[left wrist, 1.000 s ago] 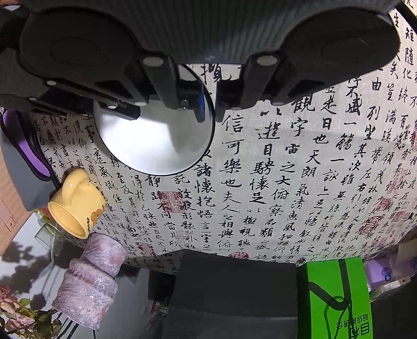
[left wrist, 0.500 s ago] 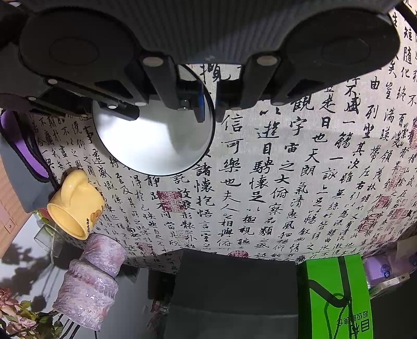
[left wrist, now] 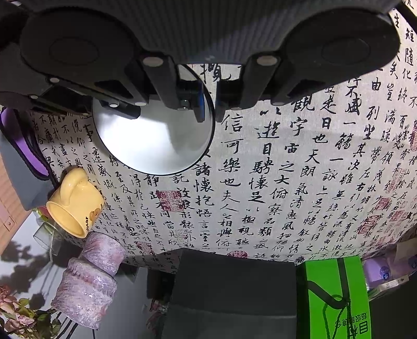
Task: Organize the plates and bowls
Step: 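Close both grippers on the second white bowl rim, then lift the white bowl with both grippers and carry it toward the blue bowl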
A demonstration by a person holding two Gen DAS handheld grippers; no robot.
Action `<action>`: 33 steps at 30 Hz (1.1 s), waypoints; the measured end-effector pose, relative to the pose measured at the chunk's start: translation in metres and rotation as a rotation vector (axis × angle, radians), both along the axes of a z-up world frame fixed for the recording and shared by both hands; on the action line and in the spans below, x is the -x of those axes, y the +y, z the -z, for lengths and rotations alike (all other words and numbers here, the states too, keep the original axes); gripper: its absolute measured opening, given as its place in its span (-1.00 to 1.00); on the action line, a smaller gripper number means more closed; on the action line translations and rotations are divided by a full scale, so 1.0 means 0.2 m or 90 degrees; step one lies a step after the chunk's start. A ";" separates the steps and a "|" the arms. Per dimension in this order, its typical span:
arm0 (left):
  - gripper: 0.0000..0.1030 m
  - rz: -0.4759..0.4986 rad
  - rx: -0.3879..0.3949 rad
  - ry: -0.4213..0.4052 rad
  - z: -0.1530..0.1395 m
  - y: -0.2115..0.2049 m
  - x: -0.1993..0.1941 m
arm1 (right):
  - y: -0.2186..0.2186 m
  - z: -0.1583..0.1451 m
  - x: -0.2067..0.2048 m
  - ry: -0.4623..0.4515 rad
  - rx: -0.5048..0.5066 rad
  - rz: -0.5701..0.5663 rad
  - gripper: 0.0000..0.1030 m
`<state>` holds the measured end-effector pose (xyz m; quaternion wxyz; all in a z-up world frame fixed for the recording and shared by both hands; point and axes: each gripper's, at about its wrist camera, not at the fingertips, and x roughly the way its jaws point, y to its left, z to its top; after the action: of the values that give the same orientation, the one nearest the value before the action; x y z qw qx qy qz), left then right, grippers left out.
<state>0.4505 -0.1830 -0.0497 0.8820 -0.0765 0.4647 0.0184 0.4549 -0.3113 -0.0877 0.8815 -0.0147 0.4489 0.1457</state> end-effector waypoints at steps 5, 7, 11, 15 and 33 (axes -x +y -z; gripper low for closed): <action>-0.83 0.001 -0.001 0.000 0.00 0.00 0.00 | 0.00 0.00 0.00 0.000 -0.004 0.001 -0.70; -0.83 0.003 -0.003 -0.001 0.00 0.00 0.00 | -0.01 0.00 0.00 0.001 -0.010 0.003 -0.70; -0.83 0.006 -0.005 -0.002 0.00 -0.01 0.01 | -0.02 0.01 -0.01 0.003 -0.029 0.007 -0.71; -0.83 0.006 -0.004 -0.007 -0.01 0.00 0.01 | -0.04 0.01 -0.02 0.009 -0.045 0.008 -0.71; -0.83 0.001 -0.011 -0.036 -0.10 0.06 0.10 | -0.01 -0.05 0.02 -0.007 -0.084 -0.016 -0.71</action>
<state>0.4298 -0.1717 -0.0305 0.8955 -0.0691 0.4391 0.0194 0.4508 -0.3138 -0.0769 0.8810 0.0371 0.4333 0.1864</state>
